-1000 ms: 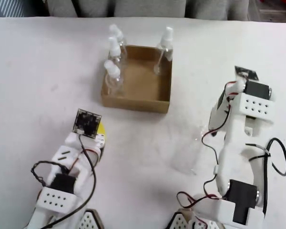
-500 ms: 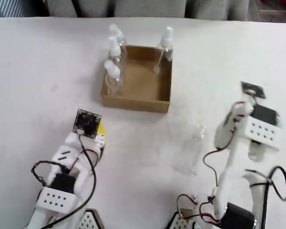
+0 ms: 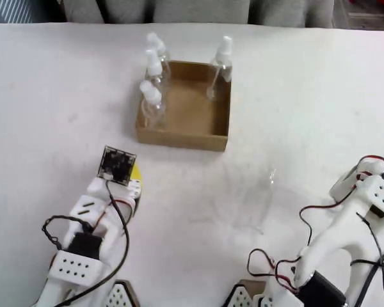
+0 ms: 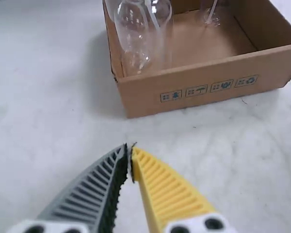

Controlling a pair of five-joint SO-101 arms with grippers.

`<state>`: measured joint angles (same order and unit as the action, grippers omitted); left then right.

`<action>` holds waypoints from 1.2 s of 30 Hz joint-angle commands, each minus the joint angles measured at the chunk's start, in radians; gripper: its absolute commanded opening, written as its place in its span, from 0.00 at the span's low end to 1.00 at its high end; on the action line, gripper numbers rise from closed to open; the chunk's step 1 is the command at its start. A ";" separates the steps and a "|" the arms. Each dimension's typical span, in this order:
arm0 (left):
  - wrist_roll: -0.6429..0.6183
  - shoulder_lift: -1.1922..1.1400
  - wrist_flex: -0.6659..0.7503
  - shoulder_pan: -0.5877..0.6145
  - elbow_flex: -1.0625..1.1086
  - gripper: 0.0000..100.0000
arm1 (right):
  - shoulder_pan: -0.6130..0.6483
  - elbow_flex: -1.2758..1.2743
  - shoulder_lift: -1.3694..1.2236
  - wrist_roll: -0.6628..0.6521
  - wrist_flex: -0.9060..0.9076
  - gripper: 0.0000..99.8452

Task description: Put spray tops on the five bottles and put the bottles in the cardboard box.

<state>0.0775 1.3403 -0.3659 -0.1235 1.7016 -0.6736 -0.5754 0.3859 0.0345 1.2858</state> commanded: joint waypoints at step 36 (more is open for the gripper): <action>0.058 0.021 0.020 0.005 -0.003 0.02 | -0.004 0.308 -0.519 0.299 -0.130 0.24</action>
<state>0.1281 1.3403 -0.3659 -0.1235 1.7016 -0.6920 -0.3069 -0.1373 0.3107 1.1799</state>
